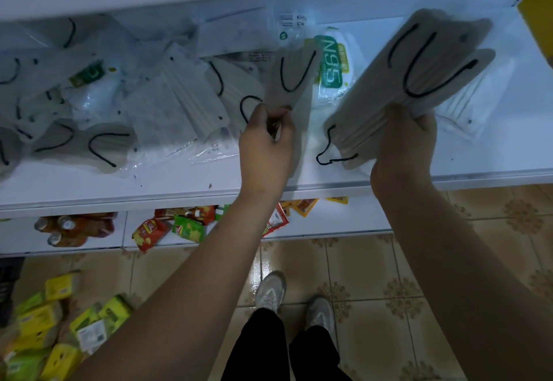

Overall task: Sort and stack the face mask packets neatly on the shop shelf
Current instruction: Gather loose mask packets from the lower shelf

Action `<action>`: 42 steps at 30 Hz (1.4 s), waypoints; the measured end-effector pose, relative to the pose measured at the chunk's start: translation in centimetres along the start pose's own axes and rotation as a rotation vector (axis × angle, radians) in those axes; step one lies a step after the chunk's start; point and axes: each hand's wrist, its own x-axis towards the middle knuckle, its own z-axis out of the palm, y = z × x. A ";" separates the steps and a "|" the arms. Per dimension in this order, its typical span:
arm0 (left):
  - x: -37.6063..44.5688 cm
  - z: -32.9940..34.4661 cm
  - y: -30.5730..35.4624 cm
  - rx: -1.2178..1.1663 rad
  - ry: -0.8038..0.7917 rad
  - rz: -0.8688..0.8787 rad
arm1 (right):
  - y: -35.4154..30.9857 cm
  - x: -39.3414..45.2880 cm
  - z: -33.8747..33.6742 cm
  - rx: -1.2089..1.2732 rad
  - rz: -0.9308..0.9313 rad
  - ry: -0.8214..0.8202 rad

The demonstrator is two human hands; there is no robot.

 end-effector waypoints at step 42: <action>-1.7 1.1 8.2 -0.518 -0.523 -0.511 | -2.2 2.1 -7.9 -0.257 0.137 -0.237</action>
